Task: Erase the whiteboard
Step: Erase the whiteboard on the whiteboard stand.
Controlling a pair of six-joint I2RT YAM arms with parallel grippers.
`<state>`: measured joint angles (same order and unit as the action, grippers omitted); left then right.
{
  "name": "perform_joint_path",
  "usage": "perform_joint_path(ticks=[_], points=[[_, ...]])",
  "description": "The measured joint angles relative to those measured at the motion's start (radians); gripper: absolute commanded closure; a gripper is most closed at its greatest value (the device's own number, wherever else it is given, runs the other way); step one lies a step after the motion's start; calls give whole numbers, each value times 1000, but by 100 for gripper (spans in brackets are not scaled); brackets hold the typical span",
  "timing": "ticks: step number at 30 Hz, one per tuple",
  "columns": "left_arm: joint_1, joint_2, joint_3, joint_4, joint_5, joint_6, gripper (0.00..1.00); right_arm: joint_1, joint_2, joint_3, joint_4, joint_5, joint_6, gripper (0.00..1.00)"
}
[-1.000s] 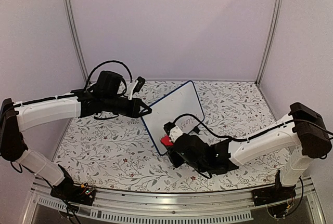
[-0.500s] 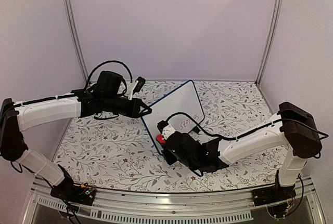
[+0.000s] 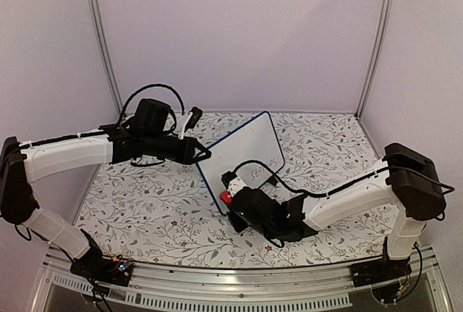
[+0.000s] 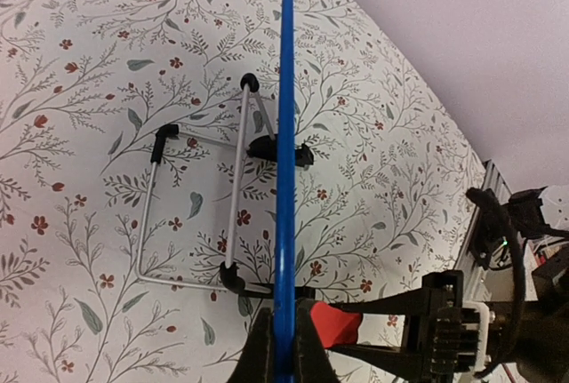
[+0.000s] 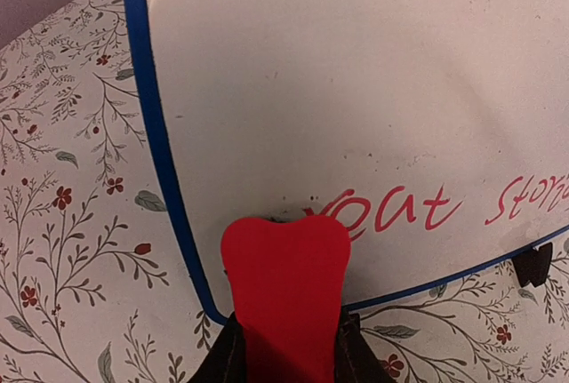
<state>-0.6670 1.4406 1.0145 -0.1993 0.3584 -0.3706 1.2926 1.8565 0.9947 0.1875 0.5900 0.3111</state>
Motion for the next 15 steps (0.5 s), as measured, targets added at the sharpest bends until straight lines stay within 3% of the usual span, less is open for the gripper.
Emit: perform_joint_path(ticks=[15], points=[[0,0,0,1,5,0,100,-7,9,-52,-14,-10,51,77]])
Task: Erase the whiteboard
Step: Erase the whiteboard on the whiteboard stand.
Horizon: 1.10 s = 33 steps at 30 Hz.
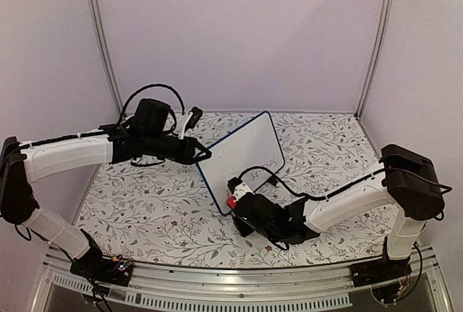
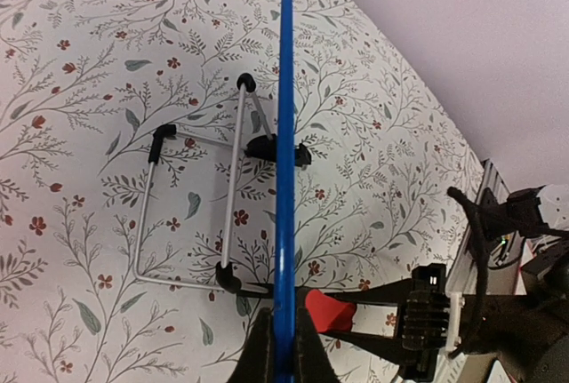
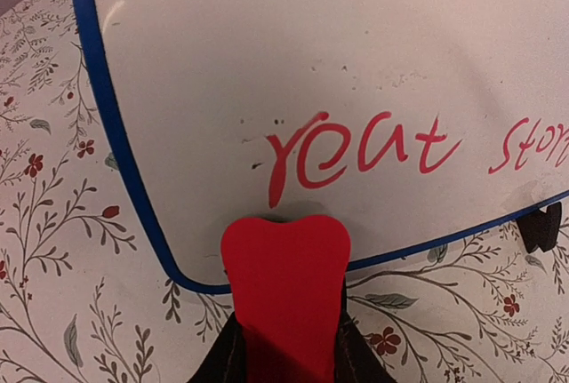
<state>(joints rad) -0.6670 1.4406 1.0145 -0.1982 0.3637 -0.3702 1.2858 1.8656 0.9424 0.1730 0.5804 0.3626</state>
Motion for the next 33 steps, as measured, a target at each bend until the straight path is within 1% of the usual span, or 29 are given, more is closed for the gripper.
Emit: perform_joint_path(ticks=[8,18,24,33], points=[[0,0,0,1,2,-2,100,-3,-14,-5,-3,-9,-5,77],[0,0,0,-2,3,-20,100,-30,-117,-7,16,-10,-35,76],[1,0,0,-2,3,-22,100,-61,-111,5,19,-20,-46,76],[1,0,0,-2,3,-23,100,-65,-79,21,23,-50,-52,76]])
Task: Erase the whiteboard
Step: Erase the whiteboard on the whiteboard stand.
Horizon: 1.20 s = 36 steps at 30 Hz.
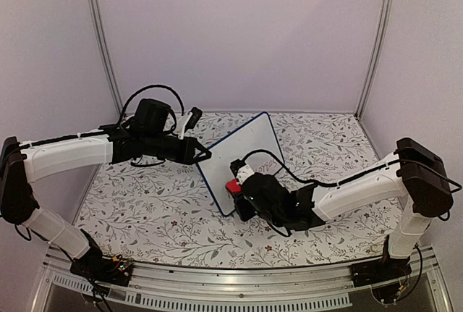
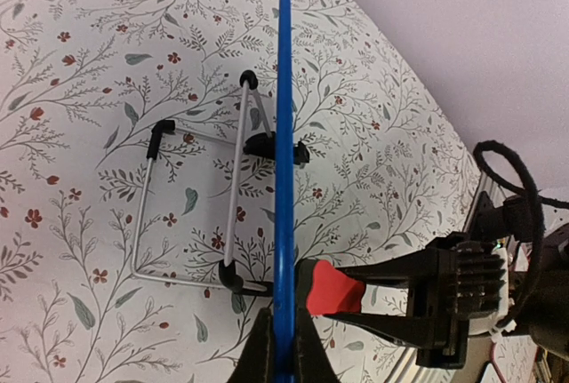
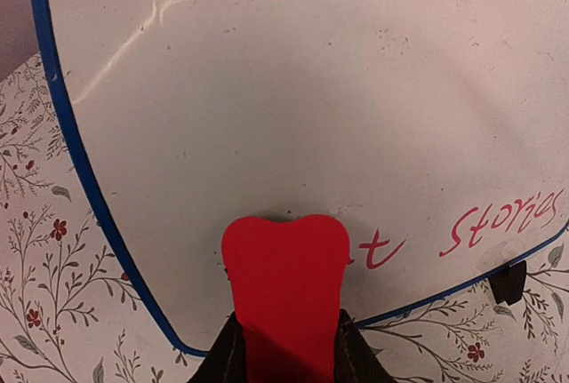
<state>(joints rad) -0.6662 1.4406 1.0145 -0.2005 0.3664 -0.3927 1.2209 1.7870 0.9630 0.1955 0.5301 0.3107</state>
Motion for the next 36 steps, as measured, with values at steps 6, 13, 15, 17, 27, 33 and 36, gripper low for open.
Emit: perform_joint_path(ticks=[6,13,15,17,27,33,36], points=[[0,0,0,0,0,0,100,0,0,1,0,-11,-6,77],[0,0,0,0,0,0,100,0,0,1,0,-20,-9,77],[0,0,0,0,0,0,100,0,0,1,0,-21,-9,77],[1,0,0,0,0,0,100,0,0,1,0,-21,-12,77],[2,0,0,1,0,3,100,-16,0,9,0,-59,-23,77],[4,4,0,2,3,8,100,-25,3,8,8,-83,-16,77],[7,7,0,2,4,8,100,-29,8,4,18,-93,-11,77]])
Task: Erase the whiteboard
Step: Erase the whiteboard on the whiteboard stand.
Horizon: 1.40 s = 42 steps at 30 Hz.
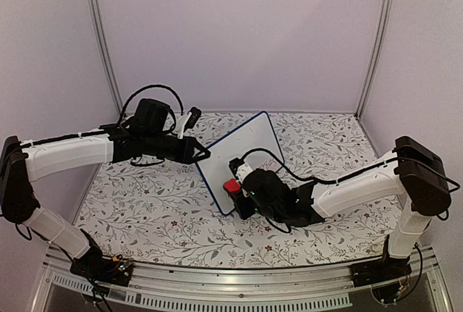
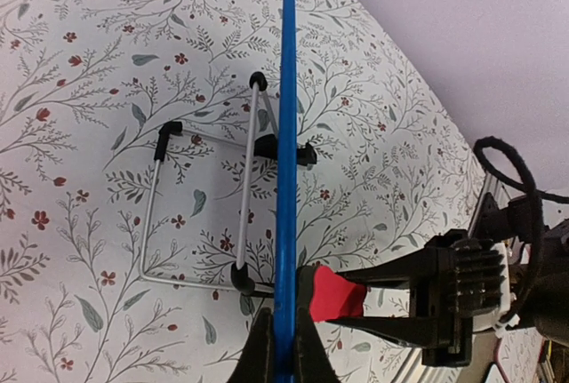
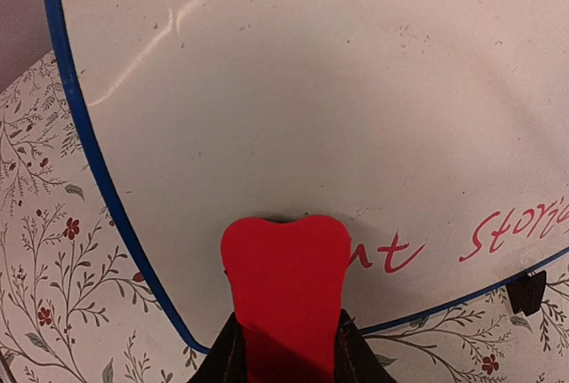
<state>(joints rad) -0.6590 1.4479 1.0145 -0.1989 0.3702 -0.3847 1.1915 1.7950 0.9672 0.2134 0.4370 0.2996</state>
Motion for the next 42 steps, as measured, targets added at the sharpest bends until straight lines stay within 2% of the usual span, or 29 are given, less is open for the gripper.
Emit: perform_joint_path(ticks=[10,25,36,42], points=[[3,4,0,0,0,7,100,-2,13,-36,68,-21,37,78],[3,4,0,5,11,7,100,-2,19,-113,71,-62,90,78],[3,6,0,4,11,-1,100,-2,-7,-110,35,-55,69,78],[3,8,0,2,11,-9,100,-9,-35,-55,21,-25,24,77]])
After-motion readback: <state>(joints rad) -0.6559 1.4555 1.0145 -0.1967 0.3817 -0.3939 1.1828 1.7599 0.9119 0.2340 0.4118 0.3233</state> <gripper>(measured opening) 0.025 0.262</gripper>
